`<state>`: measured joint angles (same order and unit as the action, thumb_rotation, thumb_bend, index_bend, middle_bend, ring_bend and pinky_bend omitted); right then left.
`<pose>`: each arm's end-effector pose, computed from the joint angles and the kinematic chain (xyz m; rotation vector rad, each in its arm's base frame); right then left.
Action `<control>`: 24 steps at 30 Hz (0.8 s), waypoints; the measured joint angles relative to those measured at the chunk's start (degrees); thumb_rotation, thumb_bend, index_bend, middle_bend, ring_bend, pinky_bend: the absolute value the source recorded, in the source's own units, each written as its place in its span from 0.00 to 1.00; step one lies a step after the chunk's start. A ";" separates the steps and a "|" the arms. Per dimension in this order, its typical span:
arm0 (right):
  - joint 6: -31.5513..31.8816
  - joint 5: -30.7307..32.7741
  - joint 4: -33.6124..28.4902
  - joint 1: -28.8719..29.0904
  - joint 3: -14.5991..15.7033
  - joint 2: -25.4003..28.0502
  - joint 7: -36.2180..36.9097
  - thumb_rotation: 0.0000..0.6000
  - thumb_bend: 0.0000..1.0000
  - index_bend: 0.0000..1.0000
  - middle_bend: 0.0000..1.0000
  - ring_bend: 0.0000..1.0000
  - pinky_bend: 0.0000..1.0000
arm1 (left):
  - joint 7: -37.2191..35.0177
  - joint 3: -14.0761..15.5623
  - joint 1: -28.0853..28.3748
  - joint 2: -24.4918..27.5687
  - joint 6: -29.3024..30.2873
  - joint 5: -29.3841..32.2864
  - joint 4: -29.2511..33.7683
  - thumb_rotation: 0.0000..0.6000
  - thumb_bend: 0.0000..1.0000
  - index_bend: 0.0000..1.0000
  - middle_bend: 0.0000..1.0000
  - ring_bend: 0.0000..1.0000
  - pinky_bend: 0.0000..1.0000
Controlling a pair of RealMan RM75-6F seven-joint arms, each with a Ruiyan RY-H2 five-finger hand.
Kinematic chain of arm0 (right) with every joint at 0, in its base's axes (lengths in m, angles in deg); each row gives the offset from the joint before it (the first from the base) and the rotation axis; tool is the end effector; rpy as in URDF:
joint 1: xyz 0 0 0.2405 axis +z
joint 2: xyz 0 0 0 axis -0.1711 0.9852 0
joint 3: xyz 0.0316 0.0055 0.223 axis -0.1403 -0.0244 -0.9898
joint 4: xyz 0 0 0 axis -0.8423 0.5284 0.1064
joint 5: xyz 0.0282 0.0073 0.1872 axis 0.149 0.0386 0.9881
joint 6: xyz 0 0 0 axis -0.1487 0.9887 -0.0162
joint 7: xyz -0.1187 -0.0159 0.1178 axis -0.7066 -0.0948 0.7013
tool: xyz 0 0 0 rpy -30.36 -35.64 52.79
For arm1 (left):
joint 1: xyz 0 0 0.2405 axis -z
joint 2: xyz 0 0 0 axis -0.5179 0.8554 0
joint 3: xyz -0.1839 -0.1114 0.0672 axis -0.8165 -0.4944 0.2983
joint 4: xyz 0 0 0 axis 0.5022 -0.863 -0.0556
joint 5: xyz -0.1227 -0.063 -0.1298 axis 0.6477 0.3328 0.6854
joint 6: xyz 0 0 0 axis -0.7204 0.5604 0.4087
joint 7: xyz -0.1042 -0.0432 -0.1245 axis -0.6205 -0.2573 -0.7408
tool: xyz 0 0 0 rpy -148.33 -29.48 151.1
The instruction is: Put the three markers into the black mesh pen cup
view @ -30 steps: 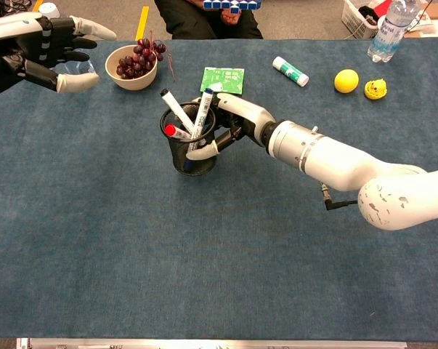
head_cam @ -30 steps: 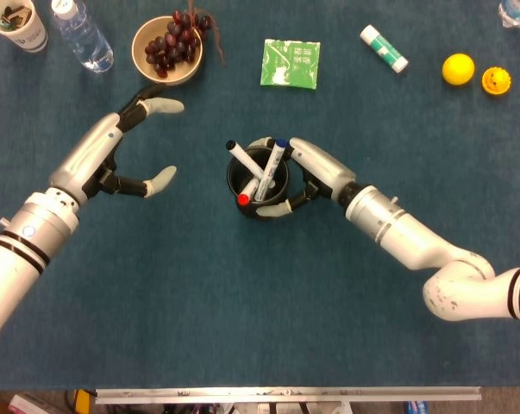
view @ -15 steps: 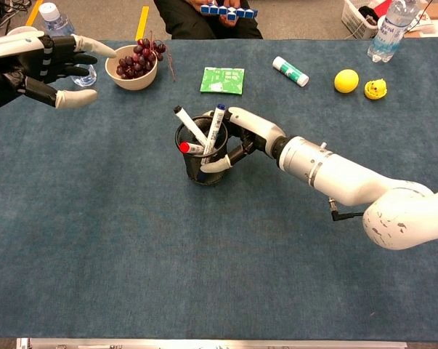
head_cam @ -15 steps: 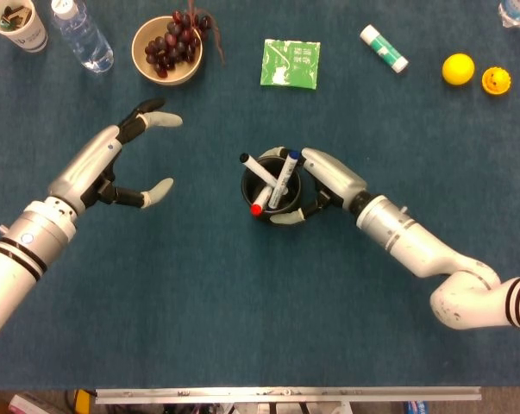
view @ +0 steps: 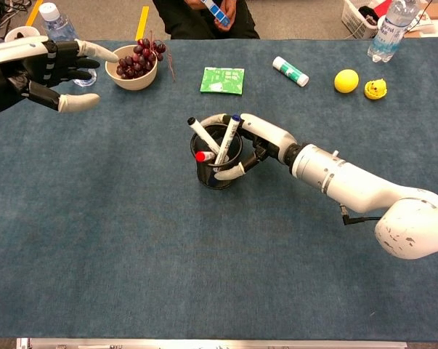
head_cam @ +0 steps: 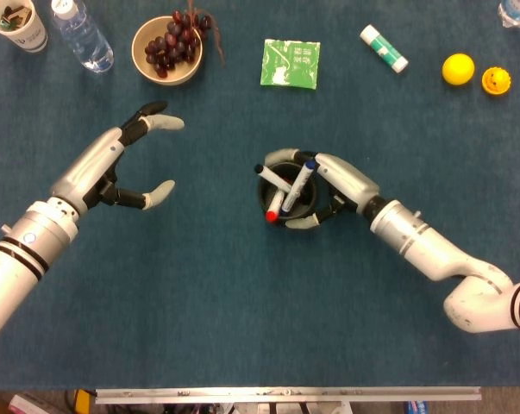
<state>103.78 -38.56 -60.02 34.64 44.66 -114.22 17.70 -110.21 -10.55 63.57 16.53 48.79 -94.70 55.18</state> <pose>-0.1128 -0.3123 -0.1009 1.7947 -1.9012 1.3248 -0.1264 0.2856 0.0920 -1.4972 -1.9277 -1.2027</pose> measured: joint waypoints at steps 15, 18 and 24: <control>3.47 -0.94 -5.13 -1.91 1.84 6.80 -4.59 0.95 0.00 0.00 0.05 0.02 0.01 | 0.99 1.24 -0.70 0.35 1.14 -1.85 -1.55 1.00 0.35 0.17 0.00 0.00 0.02; 3.51 0.01 -8.84 -2.80 2.07 10.65 -7.95 0.95 0.02 0.00 0.08 0.02 0.01 | 3.01 1.96 -1.11 0.37 2.19 -2.86 -2.53 1.00 0.35 0.17 0.00 0.00 0.02; 5.28 3.67 -17.50 -6.15 2.08 19.59 -18.03 1.00 0.23 0.10 0.20 0.12 0.15 | 11.93 3.91 -2.87 -2.39 9.21 -4.57 -6.28 1.00 0.35 0.17 0.03 0.00 0.02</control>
<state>109.06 -34.88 -77.52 28.50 46.74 -94.63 -0.33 -98.28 -6.64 60.70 14.14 58.00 -99.27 48.89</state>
